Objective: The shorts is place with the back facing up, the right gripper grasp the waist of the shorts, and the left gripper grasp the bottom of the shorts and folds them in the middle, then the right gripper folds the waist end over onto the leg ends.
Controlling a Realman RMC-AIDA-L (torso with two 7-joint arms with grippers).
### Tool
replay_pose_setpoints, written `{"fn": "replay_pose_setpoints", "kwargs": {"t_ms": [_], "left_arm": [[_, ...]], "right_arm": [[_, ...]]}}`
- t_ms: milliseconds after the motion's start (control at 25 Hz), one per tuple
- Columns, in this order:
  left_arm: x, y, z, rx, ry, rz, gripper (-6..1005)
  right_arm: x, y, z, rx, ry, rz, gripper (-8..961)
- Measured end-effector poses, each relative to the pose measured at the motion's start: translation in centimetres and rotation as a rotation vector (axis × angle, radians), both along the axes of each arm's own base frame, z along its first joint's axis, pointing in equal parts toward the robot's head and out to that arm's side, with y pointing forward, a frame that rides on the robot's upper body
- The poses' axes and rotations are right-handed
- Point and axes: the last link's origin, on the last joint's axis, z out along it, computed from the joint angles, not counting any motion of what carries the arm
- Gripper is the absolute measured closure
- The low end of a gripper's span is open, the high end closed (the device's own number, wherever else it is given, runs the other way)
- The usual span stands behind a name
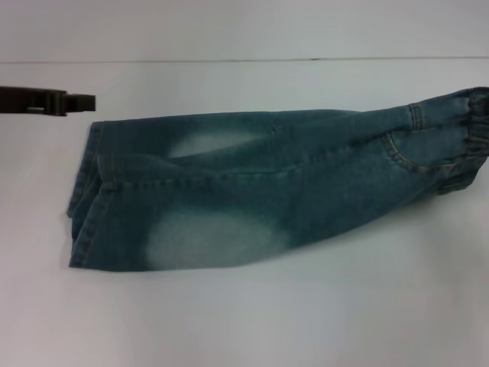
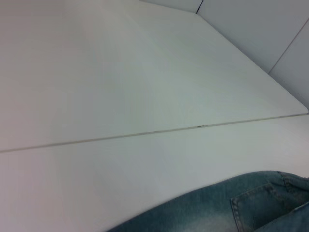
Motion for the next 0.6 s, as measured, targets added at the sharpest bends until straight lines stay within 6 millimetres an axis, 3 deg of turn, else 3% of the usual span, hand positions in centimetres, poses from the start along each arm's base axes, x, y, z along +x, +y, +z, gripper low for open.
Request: {"fn": "replay_pose_setpoints", "kwargs": {"t_ms": [600], "left_arm": [[0.7, 1.1, -1.9, 0.008, 0.024, -0.005, 944]], "right_arm": [[0.2, 4.1, -2.0, 0.071, -0.112, -0.116, 880]]}}
